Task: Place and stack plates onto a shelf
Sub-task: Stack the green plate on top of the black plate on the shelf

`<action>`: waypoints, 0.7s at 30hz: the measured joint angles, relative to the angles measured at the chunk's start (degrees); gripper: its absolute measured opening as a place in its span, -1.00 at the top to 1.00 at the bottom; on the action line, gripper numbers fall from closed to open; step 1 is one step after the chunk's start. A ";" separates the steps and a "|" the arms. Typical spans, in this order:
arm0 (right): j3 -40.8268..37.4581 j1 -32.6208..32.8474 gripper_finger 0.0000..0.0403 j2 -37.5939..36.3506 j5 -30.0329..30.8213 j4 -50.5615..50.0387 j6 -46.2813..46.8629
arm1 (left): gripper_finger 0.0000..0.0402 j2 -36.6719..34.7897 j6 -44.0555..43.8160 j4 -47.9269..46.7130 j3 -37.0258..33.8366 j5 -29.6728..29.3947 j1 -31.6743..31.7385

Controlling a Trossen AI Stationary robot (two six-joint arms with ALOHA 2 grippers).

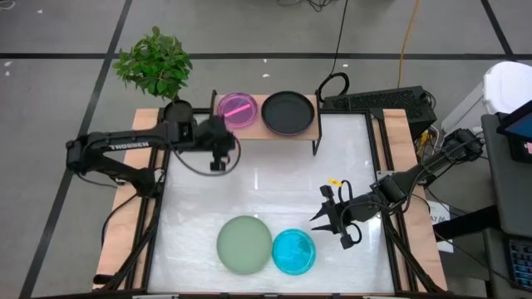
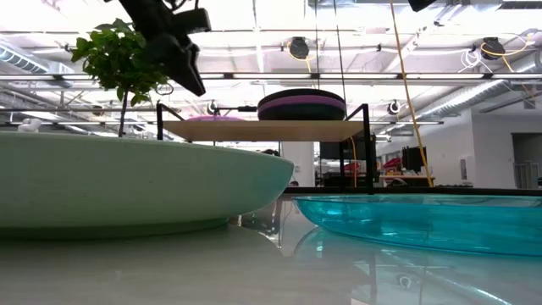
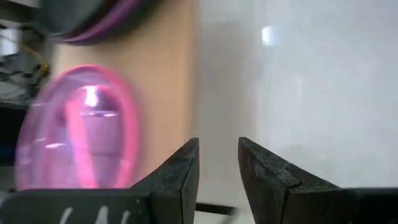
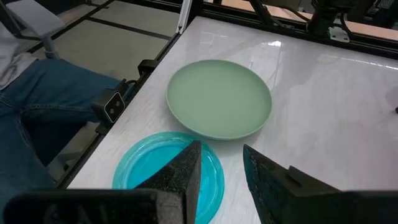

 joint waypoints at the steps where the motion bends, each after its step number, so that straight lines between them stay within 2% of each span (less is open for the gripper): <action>1: 0.00 0.00 0.48 0.00 0.00 0.00 0.00 | 0.41 0.00 -1.68 -0.94 0.00 -0.25 -1.84; 14: 0.00 0.00 0.48 0.00 0.24 0.00 0.00 | 0.41 0.00 -19.94 -8.94 -0.03 -0.88 -29.67; 21: 0.00 -0.01 0.48 0.02 1.69 0.00 1.03 | 0.41 -0.02 -23.86 -4.71 -3.81 -0.88 -44.56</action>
